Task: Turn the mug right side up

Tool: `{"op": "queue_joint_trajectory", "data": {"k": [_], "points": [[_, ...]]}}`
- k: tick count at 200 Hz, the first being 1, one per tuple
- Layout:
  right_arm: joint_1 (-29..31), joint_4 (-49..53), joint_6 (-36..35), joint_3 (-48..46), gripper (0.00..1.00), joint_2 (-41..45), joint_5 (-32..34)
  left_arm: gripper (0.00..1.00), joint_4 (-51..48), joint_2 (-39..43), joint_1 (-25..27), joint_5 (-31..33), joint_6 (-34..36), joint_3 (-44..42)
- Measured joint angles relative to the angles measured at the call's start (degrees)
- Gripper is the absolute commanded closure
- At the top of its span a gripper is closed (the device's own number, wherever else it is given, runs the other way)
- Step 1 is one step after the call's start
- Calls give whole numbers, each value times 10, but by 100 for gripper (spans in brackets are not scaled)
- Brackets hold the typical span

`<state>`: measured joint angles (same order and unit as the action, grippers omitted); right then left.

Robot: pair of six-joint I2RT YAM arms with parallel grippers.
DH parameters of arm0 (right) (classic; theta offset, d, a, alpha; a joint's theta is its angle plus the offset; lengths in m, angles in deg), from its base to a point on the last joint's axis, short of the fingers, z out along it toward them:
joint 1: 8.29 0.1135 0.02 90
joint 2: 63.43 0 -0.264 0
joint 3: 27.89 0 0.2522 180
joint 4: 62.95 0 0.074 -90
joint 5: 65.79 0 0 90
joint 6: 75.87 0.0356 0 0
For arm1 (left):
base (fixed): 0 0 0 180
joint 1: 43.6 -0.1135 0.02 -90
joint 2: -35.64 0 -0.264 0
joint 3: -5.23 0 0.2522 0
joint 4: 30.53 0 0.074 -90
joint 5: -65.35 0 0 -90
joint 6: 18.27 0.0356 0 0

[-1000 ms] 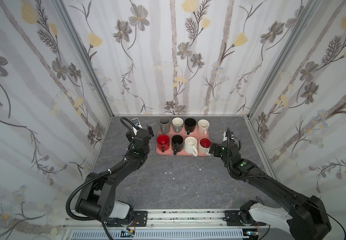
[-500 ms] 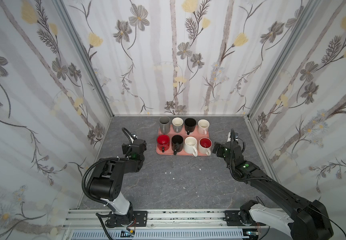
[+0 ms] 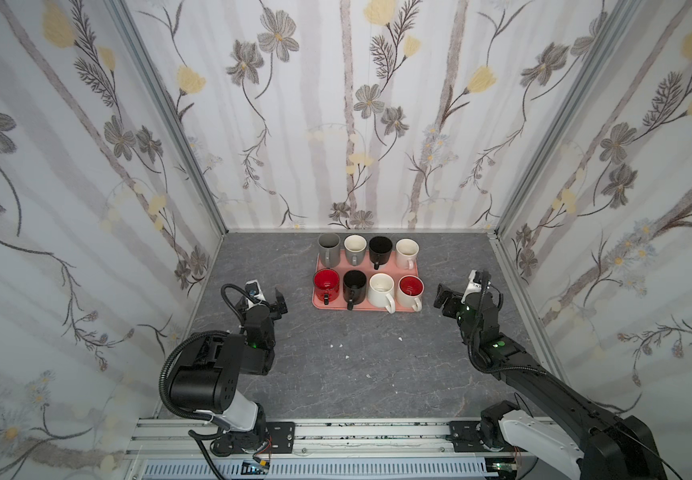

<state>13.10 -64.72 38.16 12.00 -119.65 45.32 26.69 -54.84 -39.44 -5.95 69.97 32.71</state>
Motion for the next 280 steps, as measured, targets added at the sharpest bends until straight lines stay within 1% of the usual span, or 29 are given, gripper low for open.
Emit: {"op": "queue_joint_trajectory", "data": {"k": [34, 62, 90, 104, 116, 135, 159, 196, 211, 222, 280], "points": [[-33, -76, -24, -55, 0, 33, 2, 0, 33, -6, -1, -12, -14, -6], [-86, -142, -54, -76, 0, 36, 5, 0, 45, -6, -4, -7, -21, -7], [-155, -194, -86, -93, 0, 13, 0, 0, 52, -6, -4, -7, -23, -7], [-189, -231, -106, -113, 0, -7, -19, 0, 52, -6, -3, -7, -23, -7], [-203, -275, -123, -138, 0, -35, -39, 0, 53, -6, -3, -7, -23, -7], [-210, -338, -147, -158, 0, -100, -69, 0, 53, -6, -3, -7, -24, -7], [-211, -411, -171, -151, 0, -185, -102, 0, 53, -6, -3, -7, -26, -7], [-212, -535, -186, -167, 0, -290, -134, 0, 53, -6, -3, -7, -26, -7], [-212, -531, -189, -158, 0, -293, -139, 0, 53, -6, -3, -7, -26, -7], [-212, -549, -190, -149, 0, -296, -141, 0, 53, -6, -3, -7, -26, -7], [-212, -568, -196, -150, 0, -300, -150, 0, 53, -6, -3, -7, -26, -7]]}}
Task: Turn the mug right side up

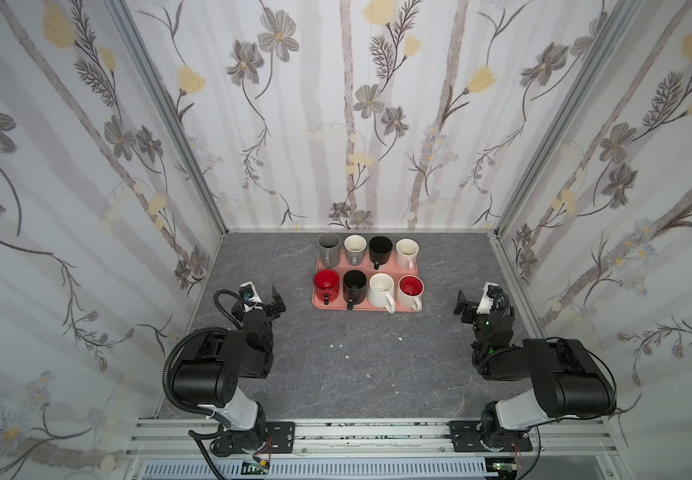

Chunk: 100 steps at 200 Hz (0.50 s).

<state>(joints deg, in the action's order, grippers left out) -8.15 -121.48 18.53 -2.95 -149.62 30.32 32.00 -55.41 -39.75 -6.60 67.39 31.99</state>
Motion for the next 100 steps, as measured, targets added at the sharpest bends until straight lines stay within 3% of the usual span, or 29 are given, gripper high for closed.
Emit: {"op": "queue_joint_trajectory", "data": {"k": [100], "points": [[0, -3, -2, 0, 0, 0, -2, 0, 0, 0, 0, 0, 0, 0]]}}
